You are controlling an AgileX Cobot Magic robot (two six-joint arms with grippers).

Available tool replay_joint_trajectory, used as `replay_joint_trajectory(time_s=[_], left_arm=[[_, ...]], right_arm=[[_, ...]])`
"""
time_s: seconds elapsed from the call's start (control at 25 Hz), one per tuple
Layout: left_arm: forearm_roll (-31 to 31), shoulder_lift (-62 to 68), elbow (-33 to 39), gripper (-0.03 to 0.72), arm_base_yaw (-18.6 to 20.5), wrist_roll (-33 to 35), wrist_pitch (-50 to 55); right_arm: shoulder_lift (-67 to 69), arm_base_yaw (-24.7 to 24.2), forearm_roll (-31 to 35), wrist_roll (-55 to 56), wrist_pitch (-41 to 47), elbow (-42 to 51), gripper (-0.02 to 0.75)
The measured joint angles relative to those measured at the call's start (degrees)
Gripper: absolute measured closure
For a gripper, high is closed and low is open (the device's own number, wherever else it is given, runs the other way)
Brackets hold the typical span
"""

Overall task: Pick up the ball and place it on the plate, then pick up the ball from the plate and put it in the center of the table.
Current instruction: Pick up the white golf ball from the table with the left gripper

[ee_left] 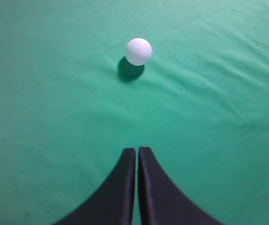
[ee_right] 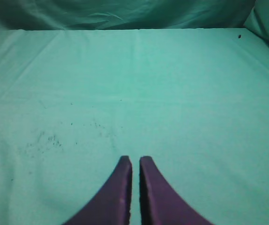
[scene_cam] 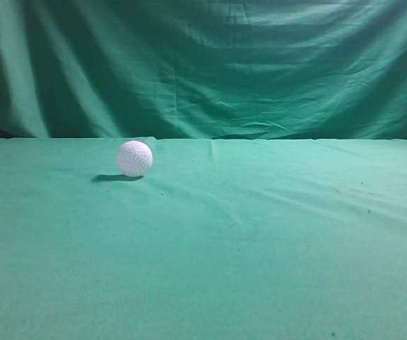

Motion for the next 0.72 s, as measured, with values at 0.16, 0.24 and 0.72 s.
replay_joint_trajectory(time_s=[0.16, 0.24, 0.72], left_arm=[[1.8, 8.3, -4.1, 0.688, -7.5, 0.9, -3.3], [5.1, 13.0, -6.7, 0.688, -11.2, -1.6, -5.0], [23.6, 36.6, -26.1, 0.688, -22.5, -15.9, -3.6]], right_arm=[[0.0, 0.0, 0.0, 0.0, 0.0, 0.0, 0.687], [0.0, 0.0, 0.0, 0.0, 0.0, 0.0, 0.687], [0.0, 0.0, 0.0, 0.0, 0.0, 0.0, 0.687]])
